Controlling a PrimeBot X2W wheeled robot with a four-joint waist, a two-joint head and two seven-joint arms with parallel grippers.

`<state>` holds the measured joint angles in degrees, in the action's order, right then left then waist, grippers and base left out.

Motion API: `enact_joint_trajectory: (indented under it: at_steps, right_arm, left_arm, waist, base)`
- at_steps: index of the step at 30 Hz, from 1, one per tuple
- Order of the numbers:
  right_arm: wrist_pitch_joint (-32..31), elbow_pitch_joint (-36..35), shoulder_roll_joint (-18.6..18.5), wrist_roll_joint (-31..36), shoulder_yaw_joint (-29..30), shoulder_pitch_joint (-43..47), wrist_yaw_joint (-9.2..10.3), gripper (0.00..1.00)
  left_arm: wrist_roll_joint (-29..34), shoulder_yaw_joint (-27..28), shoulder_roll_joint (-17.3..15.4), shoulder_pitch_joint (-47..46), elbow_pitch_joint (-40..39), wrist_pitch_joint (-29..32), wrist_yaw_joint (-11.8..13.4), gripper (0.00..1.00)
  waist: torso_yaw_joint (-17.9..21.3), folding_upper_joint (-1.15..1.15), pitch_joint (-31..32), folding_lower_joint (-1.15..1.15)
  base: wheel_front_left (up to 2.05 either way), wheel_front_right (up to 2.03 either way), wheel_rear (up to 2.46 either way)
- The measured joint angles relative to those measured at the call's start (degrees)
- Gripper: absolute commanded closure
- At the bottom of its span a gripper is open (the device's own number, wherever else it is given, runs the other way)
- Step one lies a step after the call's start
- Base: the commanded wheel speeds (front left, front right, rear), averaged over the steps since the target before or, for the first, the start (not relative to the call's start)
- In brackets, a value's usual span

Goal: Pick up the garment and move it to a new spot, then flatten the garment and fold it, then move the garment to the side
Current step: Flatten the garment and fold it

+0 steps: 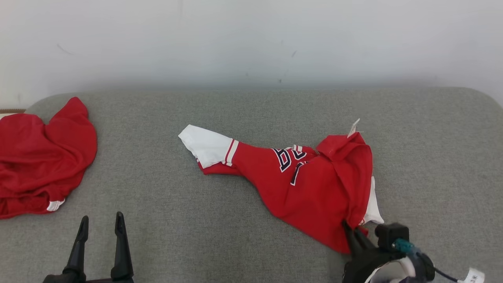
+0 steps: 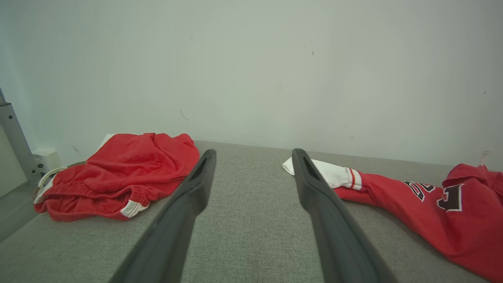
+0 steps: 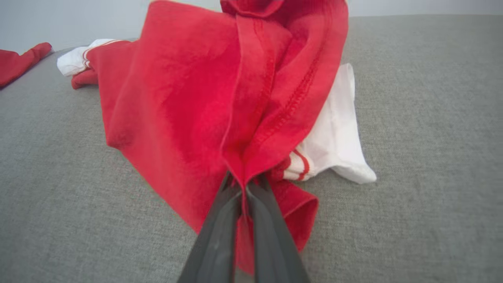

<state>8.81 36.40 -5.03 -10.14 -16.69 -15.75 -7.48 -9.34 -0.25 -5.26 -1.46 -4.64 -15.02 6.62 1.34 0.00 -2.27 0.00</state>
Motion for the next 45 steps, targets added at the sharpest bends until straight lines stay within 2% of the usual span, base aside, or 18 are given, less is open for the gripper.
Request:
enact_joint_trajectory:
  at_steps: [5, 8, 16, 24, 28, 29, 30, 31, 40, 45]
  right_arm:
    - [2.12, -0.19, -2.11, -0.68, 0.32, -4.54, 0.0, 1.0]
    - [1.78, -0.91, -5.89, -1.09, 0.49, -11.11, 0.0, 1.0]
    - [-1.14, 0.25, -12.6, -3.54, -0.53, -24.66, 0.0, 1.0]
    - [-2.25, 9.55, -17.85, -6.35, -0.27, -31.7, 0.0, 1.0]
    - [-1.65, 15.5, -18.79, -6.66, -0.42, -33.34, 0.0, 0.99]
    - [-1.19, 16.8, -18.83, -6.57, -0.63, -33.67, 0.0, 0.79]
    - [-0.53, 17.88, -18.82, -6.56, -0.67, -34.11, 0.0, 0.17]
    - [0.12, 18.73, -18.8, -6.56, -0.79, -34.47, 0.0, 0.0]
    - [1.8, 24.15, -17.17, -7.17, -3.49, -35.18, 0.0, 0.0]
    - [4.39, 22.34, -17.09, -7.65, -4.79, -33.78, 0.0, 0.0]
  left_arm:
    - [0.57, 0.83, 0.56, -0.02, 0.36, 0.0, -0.6, 0.0]
    - [0.83, 1.01, 1.19, -0.18, 0.62, 0.0, -1.07, 0.0]
    - [0.9, 0.19, 1.98, -1.32, 1.79, 0.0, -2.09, 0.0]
    - [0.89, -1.36, 2.2, -2.63, 3.0, 0.0, -2.85, 0.0]
    - [0.89, -1.8, 2.29, -3.24, 3.19, 0.0, -2.94, 0.0]
    - [0.89, -1.77, 2.29, -3.24, 3.43, 0.0, -2.98, 0.0]
    - [0.89, -1.82, 2.27, -3.25, 3.64, 0.0, -2.99, 0.0]
    - [0.89, -1.85, 2.31, -3.26, 3.78, 0.0, -3.0, 0.0]
    - [0.87, -1.93, 2.33, -3.17, 4.59, 0.0, -3.09, 0.0]
    - [0.71, -1.92, 2.33, -2.71, 4.49, 0.0, -3.07, 0.0]
  waist:
    - [-0.09, 0.0, -0.24, 0.0]
    - [0.0, 0.0, -0.55, 0.0]
    - [-1.67, 0.0, -1.37, 0.0]
    - [-5.05, 0.0, -2.22, 0.0]
    - [-6.47, 0.0, -2.56, 0.0]
    - [-6.68, 0.0, -2.66, 0.0]
    - [-6.84, 0.0, -2.75, 0.0]
    - [-6.92, 0.0, -2.8, 0.0]
    - [-5.07, 0.0, -1.84, 0.0]
    - [-3.44, 0.0, -1.0, -0.01]
  base:
    - [0.0, 0.0, 0.0]
    - [0.0, 0.0, 0.0]
    - [0.0, 0.0, 0.0]
    - [0.0, 0.0, 0.0]
    - [0.0, 0.0, 0.0]
    - [0.0, 0.0, 0.0]
    - [0.0, 0.0, 0.0]
    - [0.0, 0.0, 0.0]
    - [0.0, 0.0, 0.0]
    - [0.0, 0.0, 0.0]
